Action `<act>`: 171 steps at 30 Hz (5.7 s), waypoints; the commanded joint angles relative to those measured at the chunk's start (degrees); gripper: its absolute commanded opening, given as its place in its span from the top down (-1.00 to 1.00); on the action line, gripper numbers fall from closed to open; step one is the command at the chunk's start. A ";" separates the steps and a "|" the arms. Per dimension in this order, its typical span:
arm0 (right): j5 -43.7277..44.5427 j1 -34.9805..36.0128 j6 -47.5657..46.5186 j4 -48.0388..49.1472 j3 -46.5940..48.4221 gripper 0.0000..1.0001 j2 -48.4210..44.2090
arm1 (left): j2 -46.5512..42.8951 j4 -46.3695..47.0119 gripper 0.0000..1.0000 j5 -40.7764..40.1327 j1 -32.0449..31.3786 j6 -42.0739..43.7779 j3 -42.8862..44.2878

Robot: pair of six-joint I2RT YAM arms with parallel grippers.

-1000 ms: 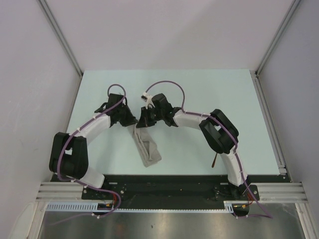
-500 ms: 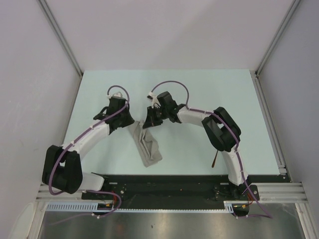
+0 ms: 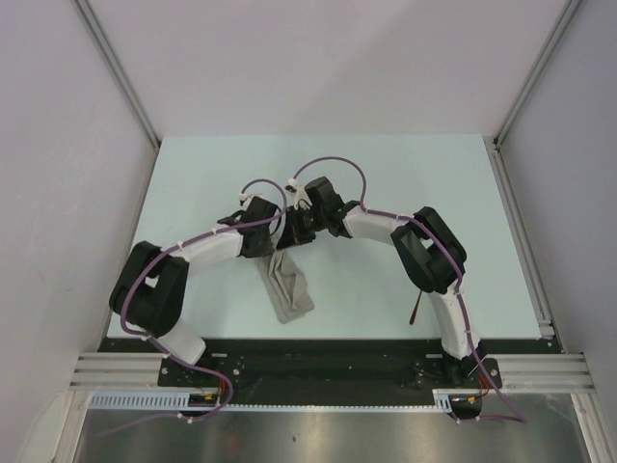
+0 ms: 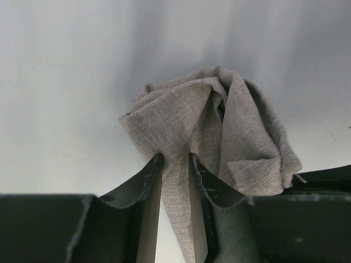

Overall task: Fold the napkin into a case and place the utensils inside
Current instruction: Stuff the top corner of the smaller-rectangle-folded napkin into the folded napkin.

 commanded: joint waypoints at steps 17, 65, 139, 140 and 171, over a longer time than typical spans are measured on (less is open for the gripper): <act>-3.27 1.06 1.50 0.16 3.10 0.88 2.07 | 0.20 0.48 1.00 -7.55 -0.79 1.12 4.09; -10.57 0.19 15.91 16.06 4.95 0.35 10.07 | -9.39 3.91 1.00 0.45 7.29 -6.18 -5.84; -8.90 6.95 29.09 30.82 3.90 0.71 17.72 | -9.22 5.67 1.00 8.72 8.44 -9.95 -8.83; -8.64 7.04 29.18 31.00 3.55 0.72 18.41 | -8.87 5.67 1.00 8.63 8.44 -10.13 -8.74; -11.10 -0.61 16.35 23.01 -19.93 0.59 -6.01 | -14.75 6.56 0.41 9.33 8.01 -7.23 -11.82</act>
